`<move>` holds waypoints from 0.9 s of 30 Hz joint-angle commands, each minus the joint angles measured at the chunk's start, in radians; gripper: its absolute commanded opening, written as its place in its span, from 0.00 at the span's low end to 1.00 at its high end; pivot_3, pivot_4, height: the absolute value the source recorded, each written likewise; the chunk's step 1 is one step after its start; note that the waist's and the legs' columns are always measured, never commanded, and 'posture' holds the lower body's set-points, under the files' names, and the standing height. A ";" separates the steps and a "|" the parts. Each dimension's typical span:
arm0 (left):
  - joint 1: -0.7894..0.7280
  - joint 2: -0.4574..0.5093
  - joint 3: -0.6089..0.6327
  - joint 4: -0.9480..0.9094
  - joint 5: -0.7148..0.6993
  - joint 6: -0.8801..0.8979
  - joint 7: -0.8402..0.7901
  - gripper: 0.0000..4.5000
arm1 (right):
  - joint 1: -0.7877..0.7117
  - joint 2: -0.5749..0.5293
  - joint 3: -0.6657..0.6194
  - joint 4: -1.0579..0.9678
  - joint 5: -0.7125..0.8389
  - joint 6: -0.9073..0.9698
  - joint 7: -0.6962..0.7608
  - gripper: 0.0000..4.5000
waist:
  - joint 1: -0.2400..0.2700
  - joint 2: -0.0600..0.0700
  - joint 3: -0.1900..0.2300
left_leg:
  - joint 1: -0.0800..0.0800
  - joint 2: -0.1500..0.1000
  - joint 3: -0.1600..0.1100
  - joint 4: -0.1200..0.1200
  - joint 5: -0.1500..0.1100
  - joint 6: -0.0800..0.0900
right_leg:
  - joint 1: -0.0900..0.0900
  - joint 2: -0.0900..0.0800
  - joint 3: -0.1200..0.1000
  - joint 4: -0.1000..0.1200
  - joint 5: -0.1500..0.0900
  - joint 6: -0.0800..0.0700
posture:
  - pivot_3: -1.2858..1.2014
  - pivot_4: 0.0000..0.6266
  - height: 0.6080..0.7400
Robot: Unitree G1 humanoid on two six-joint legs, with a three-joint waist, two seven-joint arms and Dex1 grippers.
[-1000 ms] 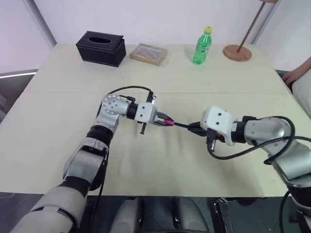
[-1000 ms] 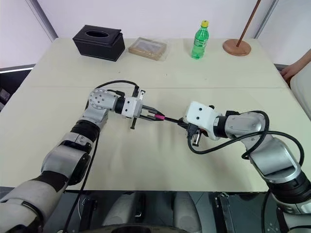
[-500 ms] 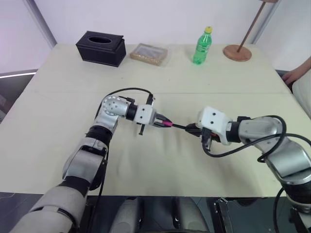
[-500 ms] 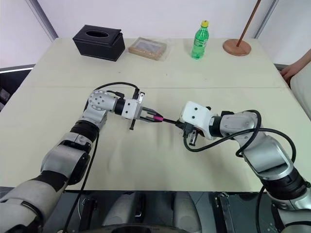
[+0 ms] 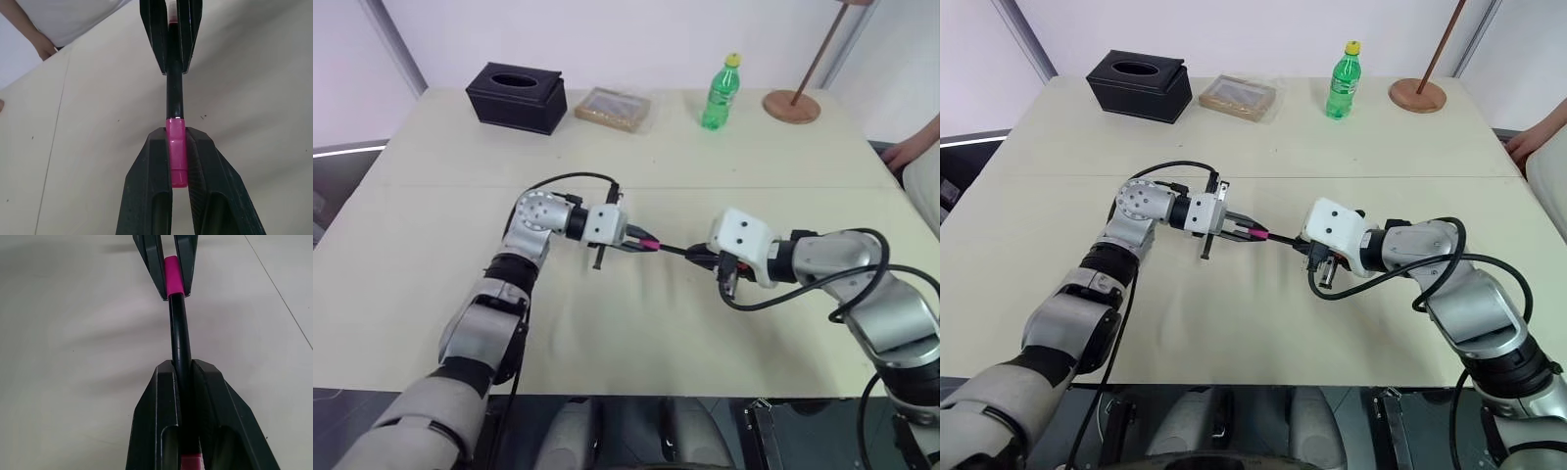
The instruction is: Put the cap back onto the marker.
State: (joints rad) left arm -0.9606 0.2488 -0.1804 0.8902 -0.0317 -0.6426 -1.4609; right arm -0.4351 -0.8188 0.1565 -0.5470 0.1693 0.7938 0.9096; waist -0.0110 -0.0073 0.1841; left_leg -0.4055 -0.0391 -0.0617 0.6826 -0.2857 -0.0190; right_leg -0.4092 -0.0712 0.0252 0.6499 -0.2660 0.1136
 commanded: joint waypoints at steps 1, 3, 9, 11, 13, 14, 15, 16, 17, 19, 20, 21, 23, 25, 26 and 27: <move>-0.017 -0.125 -0.042 -0.117 -0.074 0.004 -0.011 0.00 | -0.067 0.080 0.029 -0.087 0.047 -0.059 -0.013 0.01 | 0.000 0.000 0.000 | 0.000 0.000 0.000 0.000 0.000 0.000 | 0.000 0.000 0.000 0.000 0.000 0.000 | 0.52 0.24 1.00; -0.013 -0.128 -0.041 -0.126 -0.072 0.010 -0.013 0.00 | -0.072 0.086 0.031 -0.088 0.049 -0.057 -0.013 0.01 | 0.000 0.000 0.000 | 0.000 0.000 0.000 0.000 0.000 0.000 | 0.000 0.000 0.000 0.000 0.000 0.000 | 0.52 0.24 1.00; -0.012 -0.133 -0.033 -0.134 -0.079 0.007 -0.025 0.00 | -0.063 0.089 0.025 -0.101 0.061 -0.054 -0.005 0.01 | 0.000 0.000 0.000 | 0.000 0.000 0.000 0.000 0.000 0.000 | 0.000 0.000 0.000 0.000 0.000 0.000 | 0.52 0.24 1.00; -0.012 -0.134 -0.030 -0.134 -0.082 0.005 -0.031 0.00 | -0.061 0.092 0.029 -0.107 0.063 -0.052 -0.002 0.01 | 0.000 0.000 0.000 | 0.000 0.000 0.000 0.000 0.000 0.000 | 0.000 0.000 0.000 0.000 0.000 0.000 | 0.52 0.24 1.00; -0.009 -0.138 -0.031 -0.138 -0.090 0.004 -0.047 0.00 | -0.060 0.096 0.030 -0.112 0.066 -0.050 0.001 0.01 | 0.000 0.000 0.000 | 0.000 0.000 0.000 0.000 0.000 0.000 | 0.000 0.000 0.000 0.000 0.000 0.000 | 0.52 0.24 1.00; -0.007 -0.140 -0.031 -0.143 -0.096 0.007 -0.056 0.00 | -0.060 0.099 0.031 -0.113 0.068 -0.049 0.003 0.01 | 0.000 0.000 0.000 | 0.000 0.000 0.000 0.000 0.000 0.000 | 0.000 0.000 0.000 0.000 0.000 0.000 | 0.52 0.24 1.00; -0.006 -0.142 -0.031 -0.147 -0.102 0.004 -0.068 0.00 | -0.060 0.099 0.032 -0.115 0.068 -0.049 0.006 0.01 | 0.000 0.000 0.000 | 0.000 0.000 0.000 0.000 0.000 0.000 | 0.000 0.000 0.000 0.000 0.000 0.000 | 0.52 0.24 1.00; -0.005 -0.143 -0.031 -0.149 -0.106 0.002 -0.077 0.00 | -0.060 0.099 0.033 -0.116 0.068 -0.049 0.008 0.01 | 0.000 0.000 0.000 | 0.000 0.000 0.000 0.000 0.000 0.000 | 0.000 0.000 0.000 0.000 0.000 0.000 | 0.52 0.24 1.00; -0.005 -0.144 -0.031 -0.148 -0.110 -0.001 -0.087 0.00 | -0.060 0.100 0.035 -0.118 0.068 -0.048 0.011 0.01 | 0.000 0.000 0.000 | 0.000 0.000 0.000 0.000 0.000 0.000 | 0.000 0.000 0.000 0.000 0.000 0.000 | 0.52 0.24 1.00; -0.007 -0.145 -0.032 -0.145 -0.111 -0.007 -0.098 0.00 | -0.059 0.099 0.035 -0.120 0.068 -0.047 0.016 0.01 | 0.000 0.000 0.000 | 0.000 0.000 0.000 0.000 0.000 0.000 | 0.000 0.000 0.000 0.000 0.000 0.000 | 0.52 0.24 1.00; -0.008 -0.146 -0.031 -0.144 -0.113 -0.008 -0.105 0.00 | -0.060 0.100 0.037 -0.121 0.068 -0.047 0.018 0.01 | 0.000 0.000 0.000 | 0.000 0.000 0.000 0.000 0.000 0.000 | 0.000 0.000 0.000 0.000 0.000 0.000 | 0.52 0.24 1.00; -0.008 -0.150 -0.032 -0.144 -0.114 -0.011 -0.111 0.00 | -0.063 0.104 0.040 -0.121 0.068 -0.046 0.017 0.01 | 0.000 0.000 0.000 | 0.000 0.000 0.000 0.000 0.000 0.000 | 0.000 0.000 0.000 0.000 0.000 0.000 | 0.52 0.24 1.00; -0.009 -0.156 -0.031 -0.143 -0.115 -0.012 -0.118 0.00 | -0.067 0.110 0.043 -0.121 0.067 -0.043 0.018 0.01 | 0.000 0.000 0.000 | 0.000 0.000 0.000 0.000 0.000 0.000 | 0.000 0.000 0.000 0.000 0.000 0.000 | 0.52 0.24 1.00; -0.011 -0.159 -0.030 -0.139 -0.112 -0.012 -0.116 0.00 | -0.068 0.110 0.044 -0.120 0.064 -0.042 0.019 0.01 | 0.000 0.000 0.000 | 0.000 0.000 0.000 0.000 0.000 0.000 | 0.000 0.000 0.000 0.000 0.000 0.000 | 0.52 0.24 1.00; -0.010 -0.160 -0.031 -0.140 -0.110 -0.011 -0.114 0.00 | -0.066 0.110 0.043 -0.122 0.064 -0.042 0.019 0.01 | 0.000 0.000 0.000 | 0.000 0.000 0.000 0.000 0.000 0.000 | 0.000 0.000 0.000 0.000 0.000 0.000 | 0.52 0.24 1.00; -0.010 -0.160 -0.031 -0.140 -0.108 -0.010 -0.112 0.00 | -0.065 0.109 0.042 -0.123 0.064 -0.041 0.019 0.01 | 0.000 0.000 0.000 | 0.000 0.000 0.000 0.000 0.000 0.000 | 0.000 0.000 0.000 0.000 0.000 0.000 | 0.52 0.24 1.00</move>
State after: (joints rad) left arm -0.9430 0.2487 -0.1408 0.8599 -0.0625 -0.6160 -1.5495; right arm -0.4353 -0.7965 0.1560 -0.5633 0.1703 0.8042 0.9421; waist -0.0110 -0.0073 0.1841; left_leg -0.4055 -0.0391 -0.0618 0.6826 -0.2857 -0.0190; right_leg -0.4092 -0.0712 0.0252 0.6500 -0.2660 0.1136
